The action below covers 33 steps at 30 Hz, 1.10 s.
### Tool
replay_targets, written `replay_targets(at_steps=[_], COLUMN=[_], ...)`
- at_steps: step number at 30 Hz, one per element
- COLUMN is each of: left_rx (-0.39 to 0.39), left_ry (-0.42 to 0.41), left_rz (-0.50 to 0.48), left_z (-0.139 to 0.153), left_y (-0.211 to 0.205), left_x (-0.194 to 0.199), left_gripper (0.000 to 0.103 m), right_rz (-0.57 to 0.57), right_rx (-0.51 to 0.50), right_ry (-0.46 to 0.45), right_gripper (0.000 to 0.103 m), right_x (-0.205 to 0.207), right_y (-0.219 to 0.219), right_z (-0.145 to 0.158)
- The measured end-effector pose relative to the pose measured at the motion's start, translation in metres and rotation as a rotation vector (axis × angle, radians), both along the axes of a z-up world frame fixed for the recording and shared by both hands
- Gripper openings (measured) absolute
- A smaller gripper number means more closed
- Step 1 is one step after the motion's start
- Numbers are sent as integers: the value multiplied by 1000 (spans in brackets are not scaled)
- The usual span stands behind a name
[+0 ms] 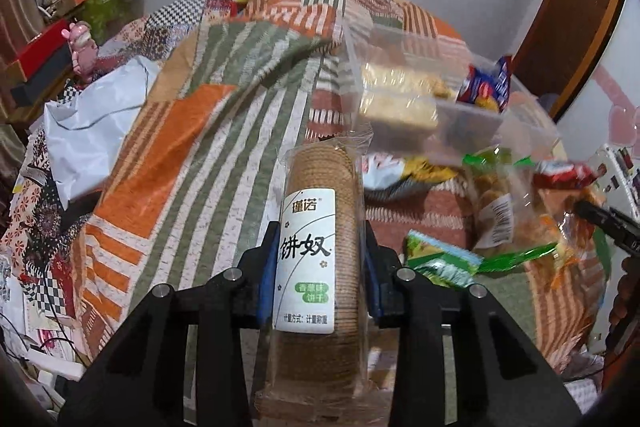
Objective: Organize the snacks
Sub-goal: 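Carry both snacks over the clear plastic box and lower them in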
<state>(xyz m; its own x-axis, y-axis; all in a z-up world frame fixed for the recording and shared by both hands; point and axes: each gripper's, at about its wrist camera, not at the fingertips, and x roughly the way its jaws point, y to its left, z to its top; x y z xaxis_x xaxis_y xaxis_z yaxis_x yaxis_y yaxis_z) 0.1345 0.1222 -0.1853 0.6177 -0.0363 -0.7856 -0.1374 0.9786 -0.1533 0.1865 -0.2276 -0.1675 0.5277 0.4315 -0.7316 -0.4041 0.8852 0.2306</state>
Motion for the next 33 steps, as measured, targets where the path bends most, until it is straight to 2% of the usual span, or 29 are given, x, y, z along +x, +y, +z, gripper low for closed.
replay_targets(at_steps=[11, 21, 24, 33], left_rx=[-3, 8, 28, 1], left_ry=[-102, -185, -195, -175], left_rz=[-11, -52, -61, -78], left_z=[43, 77, 80, 74], left_y=[-9, -26, -31, -37], left_x=[8, 36, 47, 91], left_gripper=[36, 36, 36, 36], right_rz=[-74, -79, -75, -64], right_rx=[48, 64, 67, 88], right_ry=[-76, -169, -190, -220], right_gripper=[45, 45, 45, 45], right_x=[-4, 10, 19, 49], right_y=[-20, -15, -10, 4], right_z=[33, 62, 67, 73])
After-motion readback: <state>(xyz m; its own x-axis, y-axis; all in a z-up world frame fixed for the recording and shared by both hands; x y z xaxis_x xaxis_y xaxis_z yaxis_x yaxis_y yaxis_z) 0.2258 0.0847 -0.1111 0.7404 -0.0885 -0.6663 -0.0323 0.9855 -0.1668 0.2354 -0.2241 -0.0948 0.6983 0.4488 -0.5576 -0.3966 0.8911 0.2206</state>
